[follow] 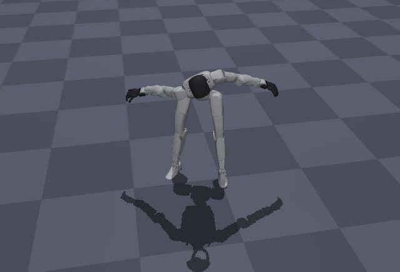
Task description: Upper body actions
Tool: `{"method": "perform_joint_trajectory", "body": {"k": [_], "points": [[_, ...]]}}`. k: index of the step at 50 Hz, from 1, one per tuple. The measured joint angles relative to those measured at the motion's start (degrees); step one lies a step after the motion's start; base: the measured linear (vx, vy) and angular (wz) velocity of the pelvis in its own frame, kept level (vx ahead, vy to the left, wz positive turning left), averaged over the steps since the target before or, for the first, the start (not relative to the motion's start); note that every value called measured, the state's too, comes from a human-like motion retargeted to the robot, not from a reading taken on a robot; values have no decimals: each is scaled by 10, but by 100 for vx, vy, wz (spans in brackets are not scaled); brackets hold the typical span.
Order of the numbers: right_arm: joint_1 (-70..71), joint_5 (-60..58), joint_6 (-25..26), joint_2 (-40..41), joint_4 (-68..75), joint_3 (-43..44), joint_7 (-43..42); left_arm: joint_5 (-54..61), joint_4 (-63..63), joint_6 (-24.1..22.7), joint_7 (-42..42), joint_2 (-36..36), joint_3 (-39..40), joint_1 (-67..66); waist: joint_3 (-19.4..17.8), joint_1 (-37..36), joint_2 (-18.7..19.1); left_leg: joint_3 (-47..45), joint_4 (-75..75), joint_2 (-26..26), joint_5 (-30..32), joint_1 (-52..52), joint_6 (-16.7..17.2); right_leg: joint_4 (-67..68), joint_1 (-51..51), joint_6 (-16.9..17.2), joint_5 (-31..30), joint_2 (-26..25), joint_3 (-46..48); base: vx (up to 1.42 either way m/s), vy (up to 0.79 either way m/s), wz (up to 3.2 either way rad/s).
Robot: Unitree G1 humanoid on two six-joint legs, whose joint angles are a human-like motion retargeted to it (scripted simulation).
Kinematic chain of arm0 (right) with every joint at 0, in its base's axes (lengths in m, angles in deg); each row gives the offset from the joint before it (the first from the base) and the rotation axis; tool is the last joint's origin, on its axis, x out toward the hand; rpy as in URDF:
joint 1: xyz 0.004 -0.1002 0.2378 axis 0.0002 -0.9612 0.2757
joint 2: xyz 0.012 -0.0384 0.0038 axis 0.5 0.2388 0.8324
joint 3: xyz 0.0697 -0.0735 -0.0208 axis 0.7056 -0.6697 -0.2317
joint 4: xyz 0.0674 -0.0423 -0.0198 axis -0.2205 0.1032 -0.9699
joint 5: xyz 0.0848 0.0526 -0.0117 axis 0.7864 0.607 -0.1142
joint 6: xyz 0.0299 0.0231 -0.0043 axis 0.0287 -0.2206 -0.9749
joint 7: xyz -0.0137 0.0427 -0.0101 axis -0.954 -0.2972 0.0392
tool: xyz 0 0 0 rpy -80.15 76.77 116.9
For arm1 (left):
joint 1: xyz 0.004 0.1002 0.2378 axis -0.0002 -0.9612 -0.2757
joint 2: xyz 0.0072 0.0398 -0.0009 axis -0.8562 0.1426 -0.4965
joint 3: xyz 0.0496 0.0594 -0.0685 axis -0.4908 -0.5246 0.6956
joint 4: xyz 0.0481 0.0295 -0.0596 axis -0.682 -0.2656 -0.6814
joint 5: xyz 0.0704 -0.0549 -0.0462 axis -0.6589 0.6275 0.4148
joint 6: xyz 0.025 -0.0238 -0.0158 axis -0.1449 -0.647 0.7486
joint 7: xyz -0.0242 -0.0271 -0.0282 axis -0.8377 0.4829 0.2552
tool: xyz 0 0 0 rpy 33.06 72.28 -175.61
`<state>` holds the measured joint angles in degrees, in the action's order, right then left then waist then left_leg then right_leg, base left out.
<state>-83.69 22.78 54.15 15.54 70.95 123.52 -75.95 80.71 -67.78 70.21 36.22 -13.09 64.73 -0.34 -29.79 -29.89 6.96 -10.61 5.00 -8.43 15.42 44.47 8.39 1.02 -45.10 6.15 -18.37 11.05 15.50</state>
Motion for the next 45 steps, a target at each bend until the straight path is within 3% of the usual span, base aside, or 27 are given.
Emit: {"method": "perform_joint_trajectory", "body": {"k": [7, 13, 20, 25, 28, 34, 39, 45], "points": [[4, 26, -18, 83, 47, -17, 40, -25, 15, -15, 28, -33, 35, -4, 0, 218, -153, -100, -13, -59, -51, -94, 0, 4, 15, 6, -14, -60, -78, -61, 58, -168], [57, 98, -8, 57, 135, -25, 125, -12, 7, -7, 26, -48, 130, -56, 0, 425, -255, -213, -25, -111, -91, -190, 10, 0, 44, 5, -27, -129, -154, -69, 56, -174], [225, 219, 8, 41, 164, -75, 150, -48, 14, -6, 21, -92, 268, -59, 0, 709, -361, -301, -22, -149, -95, -229, 41, -11, 25, -4, -45, -185, -197, -66, 57, -118], [314, 333, -21, 43, 164, -140, 124, -86, 10, 12, 3, -137, 317, -39, 0, 862, -368, -327, -12, -161, -88, -173, 49, -23, -51, 1, -64, -208, -221, -57, 51, -85], [307, 345, -11, 41, 164, -164, 109, -125, 14, 17, -11, -146, 326, -15, 0, 891, -368, -345, -5, -160, -88, -146, 51, -31, -88, 8, -73, -215, -238, -39, 30, -70], [236, 437, 17, 48, 164, -139, 70, -147, 22, 25, -13, -130, 292, 56, 0, 865, -368, -354, -7, -152, -87, -82, 53, -42, -157, 12, -81, -216, -259, -26, 10, -36], [226, 520, -35, 39, 164, -137, -5, -108, 16, 16, -23, -124, 276, 73, 0, 845, -368, -364, -7, -151, -90, -56, 55, -44, -186, 8, -80, -217, -261, -4, 9, -16], [261, 441, -84, 24, 164, -202, -28, -101, -5, 15, -5, -136, 258, 42, 0, 817, -368, -368, -13, -159, -86, -65, 59, -42, -172, -4, -78, -217, -253, 11, -8, 9]]}}
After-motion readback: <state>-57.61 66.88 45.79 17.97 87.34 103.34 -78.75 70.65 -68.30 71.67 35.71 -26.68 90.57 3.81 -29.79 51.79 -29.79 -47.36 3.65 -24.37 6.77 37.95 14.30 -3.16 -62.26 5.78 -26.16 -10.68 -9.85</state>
